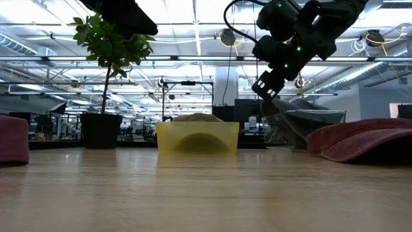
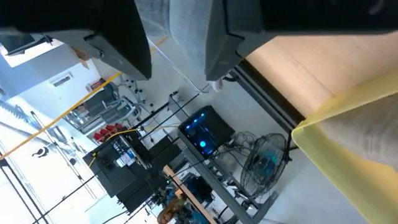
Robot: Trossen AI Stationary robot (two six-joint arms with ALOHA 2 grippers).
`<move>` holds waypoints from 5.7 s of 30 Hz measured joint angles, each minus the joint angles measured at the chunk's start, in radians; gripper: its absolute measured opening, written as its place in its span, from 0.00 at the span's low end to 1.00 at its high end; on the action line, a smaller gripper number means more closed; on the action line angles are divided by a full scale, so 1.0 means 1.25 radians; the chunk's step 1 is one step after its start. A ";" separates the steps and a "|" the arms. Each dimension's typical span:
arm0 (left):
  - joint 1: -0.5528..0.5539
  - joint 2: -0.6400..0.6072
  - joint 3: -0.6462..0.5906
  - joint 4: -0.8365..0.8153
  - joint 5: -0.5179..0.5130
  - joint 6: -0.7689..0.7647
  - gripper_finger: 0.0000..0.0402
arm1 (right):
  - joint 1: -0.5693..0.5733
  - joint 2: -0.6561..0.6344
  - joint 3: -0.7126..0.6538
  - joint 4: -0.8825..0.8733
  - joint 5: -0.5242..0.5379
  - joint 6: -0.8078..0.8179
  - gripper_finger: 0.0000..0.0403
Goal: Pick & Place hat
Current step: Put the blue cap into the transparent bin
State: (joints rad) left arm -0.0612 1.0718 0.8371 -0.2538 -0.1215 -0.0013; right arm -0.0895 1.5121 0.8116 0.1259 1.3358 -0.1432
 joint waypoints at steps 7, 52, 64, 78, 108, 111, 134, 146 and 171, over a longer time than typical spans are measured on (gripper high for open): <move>0.000 0.000 0.000 -0.003 0.000 -0.002 0.16 | -0.001 -0.016 0.000 -0.017 -0.069 0.078 0.25; 0.002 0.000 0.000 0.015 0.007 0.036 0.16 | -0.210 0.110 0.348 -0.708 -0.443 0.414 0.23; 0.001 0.000 0.000 0.015 0.007 0.027 0.16 | -0.211 0.100 0.348 -0.796 -0.429 0.413 0.14; 0.002 0.000 0.000 0.007 0.007 0.026 0.16 | -0.210 0.028 0.348 -0.886 -0.396 0.419 0.12; 0.001 0.000 0.000 0.007 0.007 0.020 0.16 | -0.278 -0.039 0.347 -1.173 -0.441 0.562 0.26; 0.001 0.000 0.000 0.007 0.007 0.020 0.16 | -0.281 -0.039 0.347 -1.184 -0.443 0.564 0.24; 0.001 0.000 0.000 0.009 0.007 0.022 0.16 | -0.279 -0.100 0.347 -1.097 -0.508 0.565 0.02; 0.001 0.000 0.000 0.010 0.011 0.020 0.16 | -0.315 -0.096 0.204 -0.838 -0.602 0.545 0.02; 0.001 0.000 0.000 0.008 0.010 0.022 0.16 | -0.273 -0.123 0.042 -0.620 -0.558 0.526 0.21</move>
State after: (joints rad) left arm -0.0605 1.0718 0.8371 -0.2440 -0.1085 0.0257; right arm -0.4309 1.3583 0.8637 -0.6497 0.6381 0.5146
